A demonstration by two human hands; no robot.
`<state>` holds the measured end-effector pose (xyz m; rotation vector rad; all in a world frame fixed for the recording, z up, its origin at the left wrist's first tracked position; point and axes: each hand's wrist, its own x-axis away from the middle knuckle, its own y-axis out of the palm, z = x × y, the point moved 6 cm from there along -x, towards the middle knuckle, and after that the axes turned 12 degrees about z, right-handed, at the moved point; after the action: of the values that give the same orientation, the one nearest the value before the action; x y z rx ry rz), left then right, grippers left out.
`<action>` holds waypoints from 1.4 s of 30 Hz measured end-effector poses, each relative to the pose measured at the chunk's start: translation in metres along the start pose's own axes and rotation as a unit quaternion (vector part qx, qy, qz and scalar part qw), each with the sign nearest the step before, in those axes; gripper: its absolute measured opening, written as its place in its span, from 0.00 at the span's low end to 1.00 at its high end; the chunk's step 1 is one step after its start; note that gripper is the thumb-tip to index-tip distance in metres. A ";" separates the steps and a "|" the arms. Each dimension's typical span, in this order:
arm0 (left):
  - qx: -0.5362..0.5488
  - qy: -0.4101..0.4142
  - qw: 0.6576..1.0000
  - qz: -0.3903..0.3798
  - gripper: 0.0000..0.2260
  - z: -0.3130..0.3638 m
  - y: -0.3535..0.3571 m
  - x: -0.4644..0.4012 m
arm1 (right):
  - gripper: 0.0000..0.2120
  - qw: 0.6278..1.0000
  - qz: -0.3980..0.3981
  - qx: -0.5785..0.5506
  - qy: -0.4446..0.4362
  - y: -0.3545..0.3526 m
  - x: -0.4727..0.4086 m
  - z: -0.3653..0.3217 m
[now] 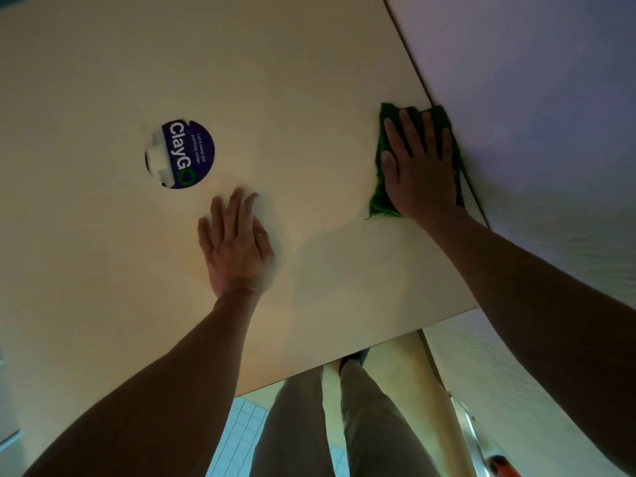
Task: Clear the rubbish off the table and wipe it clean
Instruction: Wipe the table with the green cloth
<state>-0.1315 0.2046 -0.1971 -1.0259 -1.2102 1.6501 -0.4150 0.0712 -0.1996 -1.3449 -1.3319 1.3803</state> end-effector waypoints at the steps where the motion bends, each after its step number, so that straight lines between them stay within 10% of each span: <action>1: -0.001 0.004 1.000 -0.003 0.26 0.001 0.001 0.000 | 0.26 1.000 0.005 -0.001 0.001 0.000 -0.002 0.001; 18: -0.011 0.040 0.999 0.010 0.23 -0.005 -0.007 -0.015 | 0.28 0.995 -0.026 -0.001 0.094 0.003 0.007 -0.048; 27: 0.001 -0.157 0.986 0.059 0.21 -0.124 -0.022 -0.147 | 0.29 0.997 -0.079 0.011 -0.009 0.009 0.029 -0.151; 42: -0.013 -0.193 0.981 0.013 0.24 -0.156 -0.007 -0.160 | 0.27 0.988 -0.070 -0.047 -0.130 0.057 -0.118 -0.330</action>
<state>0.0670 0.1021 -0.1999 -0.7570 -1.4748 1.9170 -0.0678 -0.0006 -0.1997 -1.1338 -1.6504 1.4468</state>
